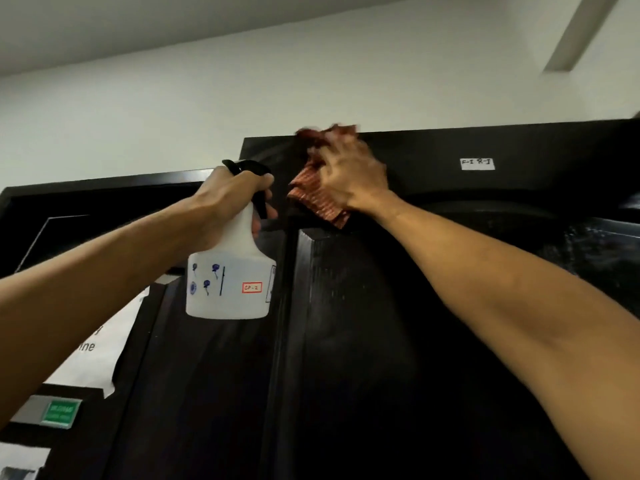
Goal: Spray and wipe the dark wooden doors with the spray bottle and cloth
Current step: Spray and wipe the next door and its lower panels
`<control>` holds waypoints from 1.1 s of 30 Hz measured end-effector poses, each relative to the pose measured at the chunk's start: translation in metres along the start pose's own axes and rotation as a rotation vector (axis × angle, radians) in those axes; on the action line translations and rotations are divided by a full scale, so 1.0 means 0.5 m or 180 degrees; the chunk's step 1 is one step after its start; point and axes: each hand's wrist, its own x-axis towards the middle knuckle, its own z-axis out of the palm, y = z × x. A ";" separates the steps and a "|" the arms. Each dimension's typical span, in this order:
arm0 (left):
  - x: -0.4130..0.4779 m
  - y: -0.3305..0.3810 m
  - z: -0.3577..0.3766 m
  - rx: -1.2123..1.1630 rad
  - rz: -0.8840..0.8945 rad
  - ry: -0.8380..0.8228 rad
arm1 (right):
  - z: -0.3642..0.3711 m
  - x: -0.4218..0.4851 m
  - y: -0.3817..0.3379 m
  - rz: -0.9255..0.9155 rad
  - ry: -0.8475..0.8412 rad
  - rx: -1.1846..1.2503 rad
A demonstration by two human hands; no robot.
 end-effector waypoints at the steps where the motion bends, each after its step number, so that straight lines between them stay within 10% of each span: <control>1: -0.001 0.007 0.016 -0.0040 -0.0016 -0.0041 | -0.005 -0.008 0.047 0.0395 0.0128 -0.0001; 3: -0.004 0.027 0.046 -0.0078 -0.0035 -0.0118 | -0.018 -0.038 0.103 0.0873 0.0253 -0.0027; 9: -0.023 0.101 0.173 -0.0105 0.0088 -0.0211 | -0.051 -0.160 0.131 -0.0404 -0.0047 0.0109; 16: -0.070 0.182 0.366 -0.0316 0.0024 -0.0479 | -0.105 -0.298 0.420 0.1067 0.0619 -0.0138; 22: -0.078 0.246 0.521 -0.0370 0.0127 -0.0320 | -0.134 -0.220 0.440 0.0138 0.0042 0.0117; 29: -0.109 0.297 0.661 -0.0243 0.0164 -0.0538 | -0.183 -0.307 0.732 0.0876 0.0566 -0.0146; 33: -0.117 0.327 0.725 -0.0203 0.0149 -0.0504 | -0.183 -0.330 0.722 0.0111 0.0131 -0.0542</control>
